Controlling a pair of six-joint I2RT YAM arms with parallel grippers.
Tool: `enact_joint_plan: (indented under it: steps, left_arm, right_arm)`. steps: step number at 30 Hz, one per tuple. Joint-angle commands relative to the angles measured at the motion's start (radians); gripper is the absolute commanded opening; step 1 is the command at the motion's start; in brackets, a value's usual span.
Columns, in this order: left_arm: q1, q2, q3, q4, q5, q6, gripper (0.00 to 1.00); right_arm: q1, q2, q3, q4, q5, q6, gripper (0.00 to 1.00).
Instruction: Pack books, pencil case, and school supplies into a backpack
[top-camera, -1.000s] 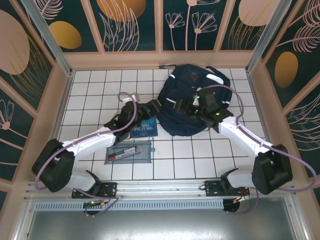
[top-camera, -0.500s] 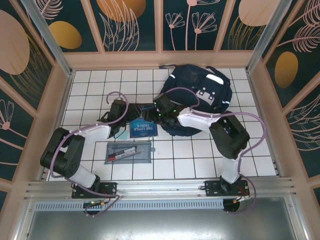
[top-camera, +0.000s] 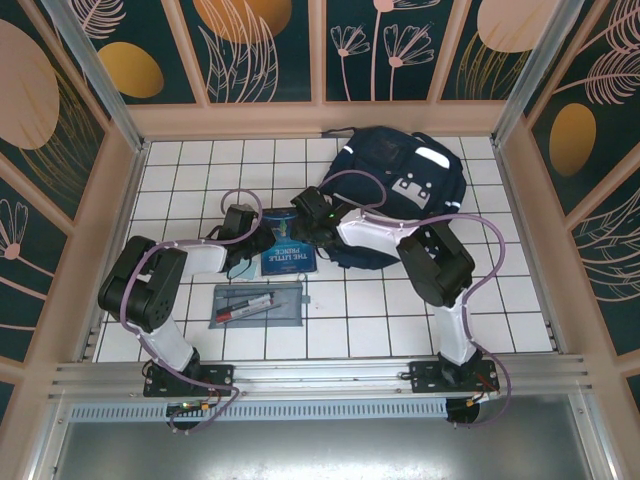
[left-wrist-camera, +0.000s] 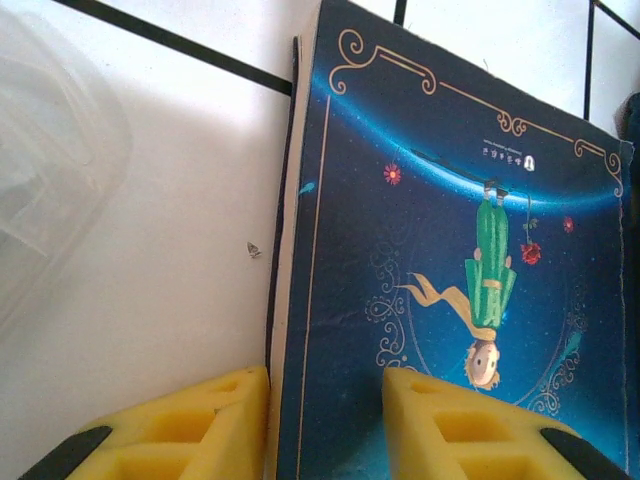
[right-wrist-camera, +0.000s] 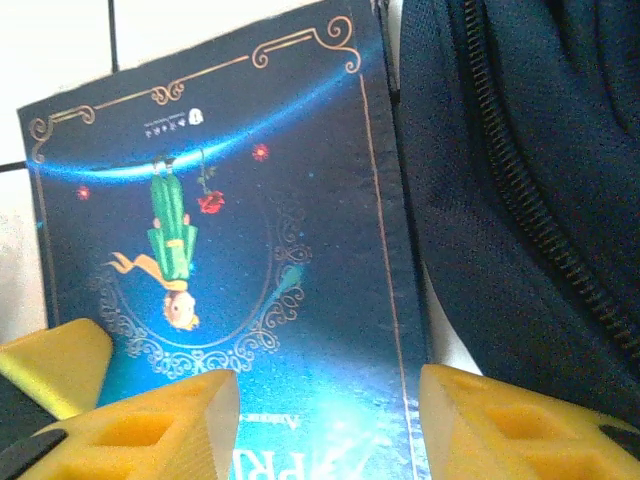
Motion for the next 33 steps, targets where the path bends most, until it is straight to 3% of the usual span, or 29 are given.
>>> enact_joint_plan:
  steps: [1, 6, 12, 18, 24, 33]
  left_arm:
    - [0.002, 0.054, 0.004, -0.039, -0.006, 0.024, 0.35]
    - [0.001, 0.045, 0.002, -0.06, -0.023, 0.028, 0.35]
    - [0.002, 0.035, -0.001, -0.061, -0.029, 0.029, 0.36]
    - [0.002, 0.035, -0.006, -0.055, -0.026, 0.022, 0.33]
    - [0.002, 0.047, -0.014, -0.039, -0.002, 0.008, 0.32]
    - [0.002, 0.088, -0.03, 0.016, 0.06, -0.039, 0.29]
  right_arm:
    - [-0.003, 0.041, -0.011, -0.211, 0.173, -0.027, 0.53]
    - [-0.002, 0.021, -0.005, -0.245, 0.207, -0.06, 0.58]
    - [0.022, 0.017, -0.014, -0.118, 0.004, -0.091, 0.58]
    - [0.021, 0.058, -0.035, -0.084, -0.019, -0.043, 0.58]
    - [0.027, 0.07, -0.06, 0.046, -0.191, -0.075, 0.57]
    - [0.0, -0.037, -0.195, 0.361, -0.468, -0.028, 0.55]
